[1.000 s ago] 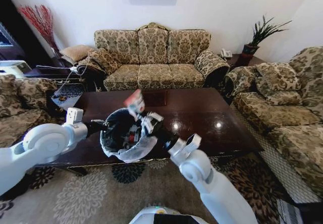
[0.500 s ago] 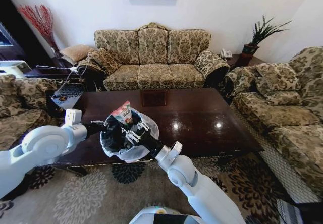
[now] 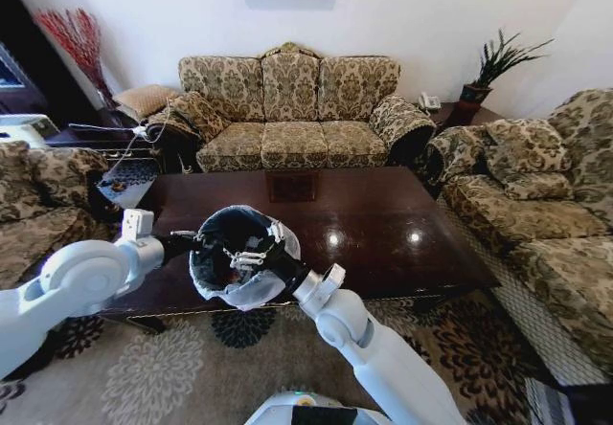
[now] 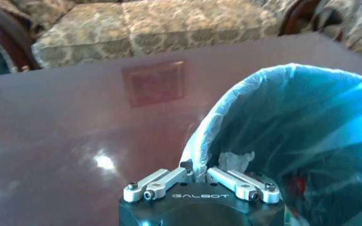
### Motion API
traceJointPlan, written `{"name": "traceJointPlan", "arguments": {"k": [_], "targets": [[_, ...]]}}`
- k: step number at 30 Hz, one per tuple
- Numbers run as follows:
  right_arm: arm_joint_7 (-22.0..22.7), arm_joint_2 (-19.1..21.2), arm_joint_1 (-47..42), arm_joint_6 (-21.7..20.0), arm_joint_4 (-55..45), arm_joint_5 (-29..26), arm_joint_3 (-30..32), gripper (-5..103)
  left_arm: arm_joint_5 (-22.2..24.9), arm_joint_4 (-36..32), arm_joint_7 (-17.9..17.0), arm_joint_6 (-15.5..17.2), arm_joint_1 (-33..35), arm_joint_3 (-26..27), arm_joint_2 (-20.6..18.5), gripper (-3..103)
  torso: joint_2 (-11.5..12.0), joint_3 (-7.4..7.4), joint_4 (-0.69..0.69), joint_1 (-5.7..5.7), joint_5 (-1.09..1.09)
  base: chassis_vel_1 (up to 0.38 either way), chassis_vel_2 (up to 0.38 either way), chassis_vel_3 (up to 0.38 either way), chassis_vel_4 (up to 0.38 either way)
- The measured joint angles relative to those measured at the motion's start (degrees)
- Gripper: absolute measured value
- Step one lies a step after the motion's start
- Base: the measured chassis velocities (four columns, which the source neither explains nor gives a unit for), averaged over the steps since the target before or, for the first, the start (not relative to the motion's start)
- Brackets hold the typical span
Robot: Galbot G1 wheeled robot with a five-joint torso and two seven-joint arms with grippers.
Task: Move to the front of the table and place the trash on the table into the trash bin.
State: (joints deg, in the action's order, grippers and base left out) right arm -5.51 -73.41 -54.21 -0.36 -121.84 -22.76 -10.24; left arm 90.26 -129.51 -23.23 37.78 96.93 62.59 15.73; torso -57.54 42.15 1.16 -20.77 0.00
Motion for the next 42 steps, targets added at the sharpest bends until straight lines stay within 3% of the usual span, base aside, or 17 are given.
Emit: {"name": "traceJointPlan", "arguments": {"k": [1,3,5,10,12,14,16,18,19,22,23,26,30,34,38,40,42], "targets": [[2.2,0.4,-1.7,-0.5,-2.4,2.7,2.4,100,1.0,0.5,-1.1,2.0,0.5,2.8,1.1,0,0.0,0.00,0.00,0.00,0.00,0.000,0.000,0.000,0.000],[3.9,0.5,-2.6,-1.0,-3.7,3.1,3.6,100,1.6,1.1,-1.7,2.5,1.1,4.6,1.8,0,0.0,0.00,0.00,0.00,0.00,0.000,0.000,0.000,0.000],[7.1,0.9,-4.6,-1.4,-5.1,2.7,6.7,100,2.2,2.3,-3.5,2.4,3.0,8.7,3.8,0,0.0,-0.01,0.00,0.01,-0.01,0.000,0.000,0.000,0.000],[9.1,0.8,-7.6,-1.0,-3.7,0.4,12.9,100,2.7,2.4,-6.9,2.0,6.6,16.4,7.9,0,0.0,0.00,-0.02,0.00,0.01,0.000,0.000,0.000,0.000],[10.2,0.1,-8.8,-0.3,-1.8,-0.4,17.1,100,1.2,3.3,-8.0,1.0,10.4,22.8,11.4,0,0.0,0.00,-0.03,0.00,-0.03,0.000,0.000,0.000,0.000],[11.2,-0.6,-9.3,1.9,0.8,0.3,20.4,100,-2.2,4.6,-7.8,-3.0,15.7,28.5,16.2,0,0.0,-0.01,-0.04,0.00,-0.02,0.000,0.000,0.000,0.000],[11.2,-0.6,-9.3,1.9,0.8,0.3,20.4,100,-2.2,4.6,-7.8,-3.0,15.7,28.5,16.2,0,0.0,-0.01,-0.04,0.00,-0.02,0.000,0.000,0.000,0.000],[12.6,-0.8,-9.9,6.6,5.7,4.2,25.3,100,-5.9,6.3,-5.1,-6.2,23.2,35.9,25.5,0,0.0,-0.01,0.01,0.00,0.02,0.000,0.000,0.000,0.000],[12.6,-0.8,-9.9,6.6,5.7,4.2,25.3,100,-5.9,6.3,-5.1,-6.2,23.2,35.9,25.5,0,0.0,-0.01,0.01,0.00,0.02,0.000,0.000,0.000,0.000],[12.0,-0.3,-10.3,8.3,11.0,4.4,30.2,100,-10.8,8.8,-2.5,-9.2,25.4,40.1,37.4,0,0.0,-0.02,0.07,0.02,-0.03,0.000,0.000,0.000,0.000],[12.0,-0.3,-10.3,8.3,11.0,4.4,30.2,100,-10.8,8.8,-2.5,-9.2,25.4,40.1,37.4,0,0.0,-0.02,0.07,0.02,-0.03,0.000,0.000,0.000,0.000],[11.6,1.3,-11.0,8.5,13.3,0.5,31.1,100,-12.3,9.0,-2.4,-11.5,25.1,41.0,47.1,0,0.0,-0.02,0.01,0.02,0.02,0.000,0.000,0.000,0.000],[11.4,1.9,-11.1,8.7,13.8,-1.0,31.4,100,-12.5,9.9,-2.8,-12.5,24.5,41.1,50.8,0,0.0,-0.01,0.00,0.01,-0.05,0.000,0.000,0.000,0.000],[11.2,2.2,-11.2,9.2,12.9,-2.9,33.7,100,-12.6,15.1,-5.5,-15.6,20.8,37.7,58.0,0,0.0,-0.01,0.02,0.01,-0.02,0.000,0.000,0.000,0.000],[11.1,2.4,-13.3,9.2,11.1,-3.1,36.6,100,-13.5,18.4,-7.2,-17.6,17.6,33.2,59.0,0,0.0,-0.01,0.04,0.01,0.03,0.000,0.000,0.000,0.000],[10.9,2.4,-15.9,9.3,9.7,-3.0,39.2,100,-14.4,22.2,-7.6,-18.7,14.9,29.5,59.4,0,0.0,0.00,-0.09,0.00,0.01,0.000,0.000,0.000,0.000],[10.8,2.6,-16.6,9.3,9.3,-2.9,39.7,100,-14.9,24.2,-7.5,-19.3,14.0,28.2,59.6,0,0.0,0.00,-0.11,0.00,-0.02,0.000,0.000,0.000,0.000]]}}
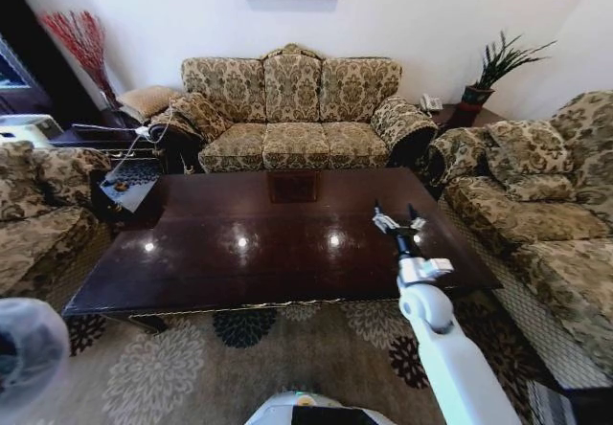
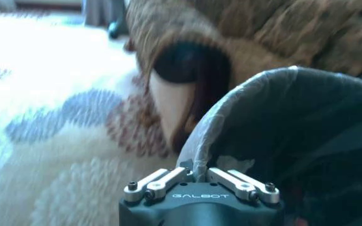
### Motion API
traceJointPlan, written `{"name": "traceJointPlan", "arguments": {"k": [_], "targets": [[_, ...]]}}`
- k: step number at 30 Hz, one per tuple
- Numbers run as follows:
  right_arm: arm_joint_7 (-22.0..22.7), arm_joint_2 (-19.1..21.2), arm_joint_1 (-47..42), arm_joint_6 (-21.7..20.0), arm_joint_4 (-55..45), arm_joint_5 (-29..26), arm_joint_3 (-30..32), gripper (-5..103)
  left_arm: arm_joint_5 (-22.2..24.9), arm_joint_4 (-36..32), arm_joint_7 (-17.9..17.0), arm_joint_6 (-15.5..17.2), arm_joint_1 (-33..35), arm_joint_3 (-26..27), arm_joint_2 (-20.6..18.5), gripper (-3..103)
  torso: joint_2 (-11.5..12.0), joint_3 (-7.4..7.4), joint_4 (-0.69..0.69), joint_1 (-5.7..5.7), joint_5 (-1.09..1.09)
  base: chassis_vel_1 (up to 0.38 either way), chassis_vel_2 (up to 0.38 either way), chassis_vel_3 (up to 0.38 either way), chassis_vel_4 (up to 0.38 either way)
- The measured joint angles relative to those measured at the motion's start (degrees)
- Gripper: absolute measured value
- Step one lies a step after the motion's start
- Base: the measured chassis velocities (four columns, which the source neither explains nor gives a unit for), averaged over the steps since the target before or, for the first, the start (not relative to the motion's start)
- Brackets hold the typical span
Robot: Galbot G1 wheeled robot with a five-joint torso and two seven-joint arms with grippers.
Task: Move to the front of the table and place the trash on the table into the trash bin.
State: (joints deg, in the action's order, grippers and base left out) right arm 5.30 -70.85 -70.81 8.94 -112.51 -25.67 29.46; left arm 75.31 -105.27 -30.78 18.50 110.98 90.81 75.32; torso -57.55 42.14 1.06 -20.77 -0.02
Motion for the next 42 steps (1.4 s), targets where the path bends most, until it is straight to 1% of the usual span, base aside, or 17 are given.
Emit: {"name": "traceJointPlan", "arguments": {"k": [1,3,5,6,8,10,11,14,16,18,20,24,25,29,35,39,42], "targets": [[0.0,0.2,-0.7,0.0,-0.5,0.2,0.4,100,-1.2,4.3,0.0,-1.4,-1.2,-2.2,0.1,0,0.0,0.00,0.04,0.00,-0.01,0.000,0.000,0.000,0.000],[0.0,0.2,-1.0,0.0,-0.7,0.4,0.5,100,-1.7,6.6,0.0,-2.0,-1.8,-3.2,0.1,0,0.0,0.00,0.08,0.00,-0.02,0.000,0.000,0.000,0.000],[0.1,0.3,-1.7,-0.5,-1.8,0.9,0.7,100,-2.9,12.5,0.4,-3.2,-3.3,-5.6,-0.4,0,0.0,0.00,0.15,0.00,0.03,0.000,0.000,0.000,0.000],[0.1,0.3,-1.7,-0.5,-1.8,0.9,0.7,100,-2.9,12.5,0.4,-3.2,-3.3,-5.6,-0.4,0,0.0,0.00,0.15,0.00,0.03,0.000,0.000,0.000,0.000],[0.6,-0.1,-2.4,-1.5,-3.4,2.1,0.7,100,-4.0,19.6,1.3,-4.4,-5.3,-8.4,-1.3,0,0.0,0.00,0.14,0.01,0.06,0.000,0.000,0.000,0.000],[1.1,-0.6,-3.0,-2.0,-4.4,2.7,0.7,100,-4.5,23.6,2.0,-4.8,-6.8,-9.8,-1.8,0,0.0,0.00,0.12,0.00,0.03,0.000,0.000,0.000,0.000],[1.1,-0.6,-3.0,-2.0,-4.4,2.7,0.7,100,-4.5,23.6,2.0,-4.8,-6.8,-9.8,-1.8,0,0.0,0.00,0.12,0.00,0.03,0.000,0.000,0.000,0.000],[1.8,-1.4,-4.2,-2.1,-6.0,3.3,0.3,100,-4.7,31.0,3.6,-4.9,-9.8,-12.3,-2.8,0,0.0,0.00,0.10,0.00,-0.01,0.031,0.025,-0.031,-0.040],[2.0,-1.4,-4.3,-2.0,-6.3,3.3,0.2,100,-4.7,32.0,3.9,-4.9,-10.1,-12.6,-2.9,0,0.0,0.00,0.10,0.00,0.01,0.021,0.015,-0.028,-0.030],[2.8,-1.8,-4.8,-1.7,-7.7,2.7,0.1,100,-4.1,36.8,5.0,-4.7,-12.0,-13.4,-3.5,0,0.0,0.00,0.11,0.01,0.04,0.016,0.026,-0.021,-0.017],[2.9,-1.9,-4.9,-1.7,-8.0,2.6,0.1,100,-3.8,38.0,5.2,-4.6,-12.4,-13.6,-3.6,0,0.0,0.00,0.11,0.00,0.03,0.000,0.000,0.000,0.000],[3.4,-2.3,-6.7,-1.5,-9.6,2.7,0.7,100,-2.8,46.9,7.7,-3.6,-16.2,-14.7,-4.6,0,0.0,0.00,0.11,0.00,0.02,0.000,0.000,0.000,0.000],[3.4,-2.3,-6.7,-1.5,-9.6,2.7,0.7,100,-2.8,46.9,7.7,-3.6,-16.2,-14.7,-4.6,0,0.0,0.00,0.11,0.00,0.02,0.000,0.000,0.000,0.000],[3.6,-2.0,-8.6,-1.5,-10.9,3.1,2.1,100,-2.8,53.0,9.9,-2.8,-20.0,-15.8,-5.1,0,0.0,0.00,0.12,0.01,0.01,0.000,0.000,0.000,0.000],[3.5,-1.5,-10.7,-2.1,-12.8,3.5,3.5,100,-3.5,56.3,10.6,-3.4,-24.6,-17.6,-4.9,0,0.0,0.00,0.10,0.00,0.01,0.000,0.000,0.000,0.000],[3.7,-0.9,-11.7,-2.7,-14.0,2.9,4.8,100,-4.6,59.5,10.5,-5.2,-28.0,-18.7,-4.9,0,0.0,0.00,0.09,0.00,0.00,0.000,0.000,0.000,0.000],[3.9,-0.2,-12.4,-2.9,-14.4,2.0,6.1,100,-7.1,63.4,11.4,-7.5,-30.5,-19.0,-4.9,0,0.0,0.00,0.11,0.00,0.03,0.000,0.000,0.000,0.000]]}}
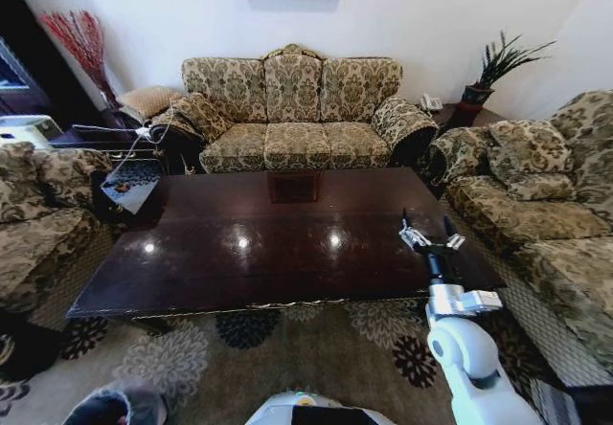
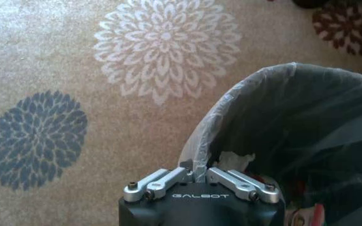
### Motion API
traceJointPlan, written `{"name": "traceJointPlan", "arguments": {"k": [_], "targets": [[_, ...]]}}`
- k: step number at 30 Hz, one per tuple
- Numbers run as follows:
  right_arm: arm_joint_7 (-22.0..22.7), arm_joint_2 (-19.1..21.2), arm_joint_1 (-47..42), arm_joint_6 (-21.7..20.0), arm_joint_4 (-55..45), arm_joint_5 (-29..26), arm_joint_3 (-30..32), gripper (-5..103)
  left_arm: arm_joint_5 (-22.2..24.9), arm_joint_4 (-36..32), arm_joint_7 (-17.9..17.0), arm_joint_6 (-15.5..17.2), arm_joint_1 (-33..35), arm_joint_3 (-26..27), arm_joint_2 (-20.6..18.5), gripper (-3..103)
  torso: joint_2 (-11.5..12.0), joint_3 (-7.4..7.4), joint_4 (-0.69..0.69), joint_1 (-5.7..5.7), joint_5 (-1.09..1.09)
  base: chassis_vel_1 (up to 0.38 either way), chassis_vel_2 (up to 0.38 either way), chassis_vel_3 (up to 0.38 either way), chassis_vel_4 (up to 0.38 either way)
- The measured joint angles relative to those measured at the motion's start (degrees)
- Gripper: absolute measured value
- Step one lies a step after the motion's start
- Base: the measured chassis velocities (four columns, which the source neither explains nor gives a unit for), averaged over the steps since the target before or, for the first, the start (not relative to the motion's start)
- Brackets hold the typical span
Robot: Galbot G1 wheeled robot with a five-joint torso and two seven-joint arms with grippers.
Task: Move to the front of the table and place the trash on the table into the trash bin.
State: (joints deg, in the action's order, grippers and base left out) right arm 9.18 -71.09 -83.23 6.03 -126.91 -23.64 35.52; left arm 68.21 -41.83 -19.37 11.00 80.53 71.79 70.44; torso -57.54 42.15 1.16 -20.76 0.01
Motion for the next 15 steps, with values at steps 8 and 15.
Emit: {"name": "traceJointPlan", "arguments": {"k": [8,15], "targets": [[0.2,0.1,0.1,0.2,0.8,-0.9,0.5,100,-2.7,3.3,3.7,-1.1,-1.4,0.2,0.8,-3,0.0,0.00,0.01,0.00,0.00,0.000,0.000,0.000,0.000],[-0.1,-0.4,0.0,1.8,3.2,-2.1,1.6,100,-8.0,3.2,8.3,-1.2,0.5,1.3,1.3,25,0.0,0.00,0.03,0.00,-0.06,0.000,0.000,0.000,0.000]]}}
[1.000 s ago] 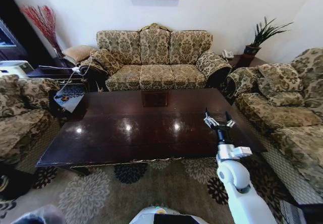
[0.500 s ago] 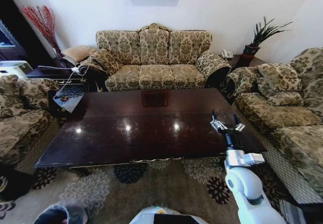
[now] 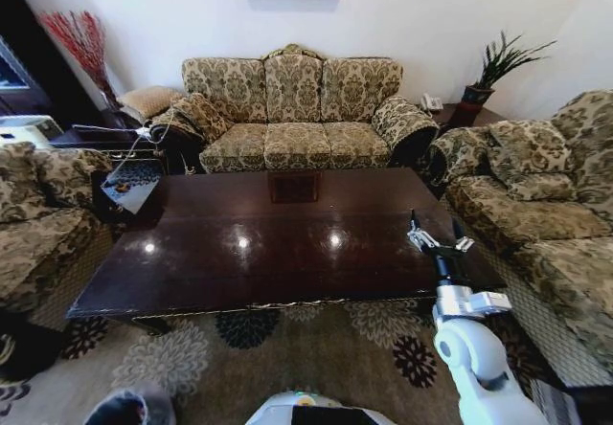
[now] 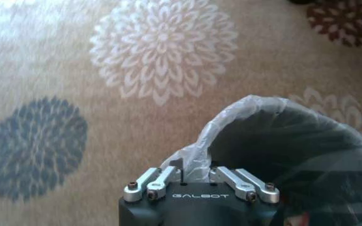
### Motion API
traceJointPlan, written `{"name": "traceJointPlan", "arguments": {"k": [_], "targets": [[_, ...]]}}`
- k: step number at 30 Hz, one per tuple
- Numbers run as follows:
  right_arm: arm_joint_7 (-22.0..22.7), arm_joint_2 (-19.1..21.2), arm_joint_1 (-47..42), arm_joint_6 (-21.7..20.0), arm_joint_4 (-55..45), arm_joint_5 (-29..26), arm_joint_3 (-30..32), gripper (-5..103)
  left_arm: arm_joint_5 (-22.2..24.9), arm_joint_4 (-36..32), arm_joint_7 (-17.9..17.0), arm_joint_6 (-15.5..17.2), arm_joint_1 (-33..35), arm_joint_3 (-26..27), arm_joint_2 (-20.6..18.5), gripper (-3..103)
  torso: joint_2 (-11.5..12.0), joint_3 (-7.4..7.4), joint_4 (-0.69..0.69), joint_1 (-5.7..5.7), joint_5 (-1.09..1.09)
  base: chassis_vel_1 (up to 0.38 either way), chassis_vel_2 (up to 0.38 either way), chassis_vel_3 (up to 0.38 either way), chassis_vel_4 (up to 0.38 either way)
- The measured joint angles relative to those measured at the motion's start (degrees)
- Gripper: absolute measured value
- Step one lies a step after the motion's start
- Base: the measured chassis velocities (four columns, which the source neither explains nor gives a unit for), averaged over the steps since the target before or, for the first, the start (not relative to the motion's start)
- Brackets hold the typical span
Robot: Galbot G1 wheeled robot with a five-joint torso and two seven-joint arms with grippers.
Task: Move to the front of the table and place the trash on the table into the trash bin.
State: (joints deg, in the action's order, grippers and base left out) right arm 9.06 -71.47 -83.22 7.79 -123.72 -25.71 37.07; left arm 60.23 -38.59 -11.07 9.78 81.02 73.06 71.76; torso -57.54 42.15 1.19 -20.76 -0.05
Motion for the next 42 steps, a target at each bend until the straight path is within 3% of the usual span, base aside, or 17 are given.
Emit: {"name": "traceJointPlan", "arguments": {"k": [2,3,5,9,11,12,14,16,18,19,21,23,29,35,38,41,42], "targets": [[-0.1,-0.1,0.0,0.3,0.4,-0.2,0.3,100,-1.6,-0.4,1.6,0.4,0.7,0.0,0.1,25,0.0,0.00,-0.02,0.00,0.02,0.000,0.000,0.000,0.000],[-0.2,-0.2,-0.1,0.5,0.7,-0.5,0.6,100,-3.2,-0.8,3.5,0.9,1.6,0.2,0.4,35,0.0,0.00,-0.02,0.00,0.03,0.000,0.000,0.000,0.000],[-0.5,-0.2,0.0,0.9,1.0,-1.6,1.2,100,-4.6,-1.9,5.3,2.0,3.1,0.9,0.9,41,0.0,0.00,-0.02,0.00,0.05,0.000,0.000,0.000,0.000],[-0.9,-0.2,-0.2,1.6,1.5,-2.3,1.5,100,-4.7,-3.1,6.7,3.4,4.6,1.7,1.3,57,0.0,0.00,-0.02,0.00,0.04,0.000,0.000,0.000,0.000],[-1.0,-0.3,-0.3,1.8,1.6,-2.3,1.6,100,-4.6,-3.1,6.9,3.6,4.8,2.0,1.4,57,0.0,0.00,-0.02,0.00,0.04,0.000,0.000,0.000,0.000],[-1.1,-0.4,-0.8,2.1,1.7,-2.6,1.7,100,-4.3,-3.1,7.6,3.9,5.0,2.8,1.7,69,0.0,0.00,-0.03,0.00,0.05,0.000,0.000,0.000,0.000],[-1.3,-0.5,-1.1,2.3,1.7,-2.8,1.8,100,-3.8,-3.1,8.1,4.1,5.2,3.1,1.8,69,0.0,0.00,-0.03,0.00,0.04,0.000,0.000,0.000,0.000],[-1.9,-0.2,-1.9,3.0,1.9,-3.0,2.2,100,-2.9,-3.7,9.6,5.2,5.7,4.4,2.6,85,0.0,-0.01,-0.03,0.00,0.06,0.000,0.000,0.000,0.000],[-2.1,-0.2,-2.1,3.3,2.1,-3.0,2.3,100,-2.8,-4.0,10.5,6.0,5.9,4.7,2.8,85,0.0,-0.01,-0.02,0.00,0.05,0.000,0.000,0.000,0.000],[-2.3,0.0,-2.5,3.8,2.2,-3.0,2.6,100,-2.8,-4.2,12.4,6.4,6.3,5.2,3.2,90,0.0,0.00,-0.03,0.00,0.04,0.000,0.000,0.000,0.000],[-2.4,0.2,-3.1,4.0,2.2,-3.1,2.7,100,-2.7,-3.9,14.0,5.5,6.4,5.4,3.3,95,0.0,0.00,-0.02,0.00,0.04,0.000,0.000,0.000,0.000],[-2.7,0.6,-3.9,4.2,2.1,-3.8,2.8,100,-2.4,-2.7,14.6,2.5,5.9,5.6,3.3,100,0.0,0.00,-0.02,0.00,0.05,0.000,0.000,0.000,0.000],[-2.8,0.2,-3.2,4.3,2.3,-3.9,2.2,100,-0.2,-2.9,13.8,0.6,5.9,5.7,3.0,100,0.0,0.00,-0.03,0.00,0.05,0.000,0.000,0.000,0.000],[-2.7,-0.3,-2.7,3.9,1.9,-3.8,2.0,100,3.3,-8.0,15.1,-2.7,8.0,5.3,3.0,100,0.0,0.00,-0.02,0.00,0.04,0.000,0.000,0.000,0.000],[-3.5,0.0,-2.9,2.8,1.3,-4.2,2.6,100,5.1,-12.8,14.9,-5.7,9.8,4.9,2.6,100,0.0,-0.01,-0.02,0.00,0.11,0.000,0.000,0.000,0.000],[-4.0,0.1,-2.1,-0.4,0.0,-4.3,2.7,100,5.3,-20.5,15.4,-9.5,12.5,4.6,1.7,100,0.0,0.00,-0.01,0.00,0.03,0.000,0.000,0.000,0.000],[-4.8,-0.3,-1.3,-3.1,-1.4,-3.9,2.3,100,4.1,-29.0,16.9,-11.0,14.8,4.7,1.1,100,0.0,0.00,-0.01,0.00,0.09,0.000,0.000,0.000,0.000]]}}
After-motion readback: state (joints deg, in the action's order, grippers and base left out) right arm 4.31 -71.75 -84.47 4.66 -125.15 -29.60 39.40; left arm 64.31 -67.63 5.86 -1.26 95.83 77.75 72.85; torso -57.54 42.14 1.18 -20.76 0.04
